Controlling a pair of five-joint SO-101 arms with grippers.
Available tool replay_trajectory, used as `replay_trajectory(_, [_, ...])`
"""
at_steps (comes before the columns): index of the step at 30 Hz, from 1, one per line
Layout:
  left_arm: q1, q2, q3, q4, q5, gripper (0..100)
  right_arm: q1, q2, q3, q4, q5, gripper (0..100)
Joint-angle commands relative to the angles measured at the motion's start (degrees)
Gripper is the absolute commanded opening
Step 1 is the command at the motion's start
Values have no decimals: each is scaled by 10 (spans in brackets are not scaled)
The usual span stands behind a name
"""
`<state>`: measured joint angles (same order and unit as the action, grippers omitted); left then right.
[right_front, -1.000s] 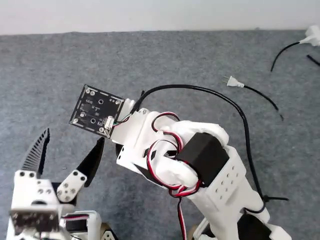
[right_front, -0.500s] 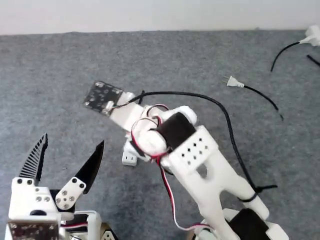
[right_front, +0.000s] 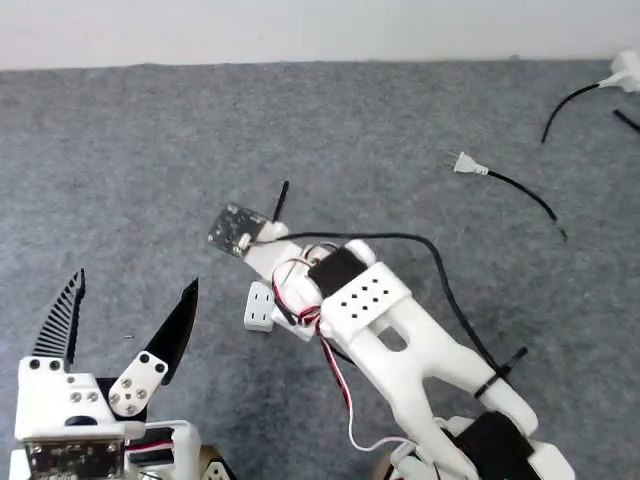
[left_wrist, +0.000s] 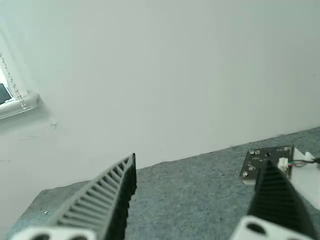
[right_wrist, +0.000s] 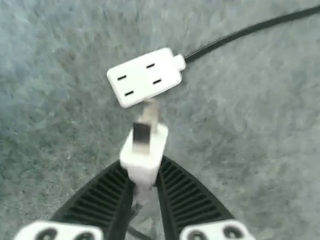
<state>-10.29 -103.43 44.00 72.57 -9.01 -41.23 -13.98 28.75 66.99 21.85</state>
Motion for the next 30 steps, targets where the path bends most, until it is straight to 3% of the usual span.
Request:
replay_trajectory(1, [-4,-10,-1,2,-5,368,9,30,9,-15,8,9])
replay_trajectory(7, [-4,-10,-1,2,-5,368,9,120,6,-13,4,16])
replay_trajectory(10, [-4,-10,-1,2,-5,368,9,141,-12,-10,-28,65])
replay_trajectory(30, [-4,-10,-6,9,-39,368,-54,149,-47,-37,-61,94])
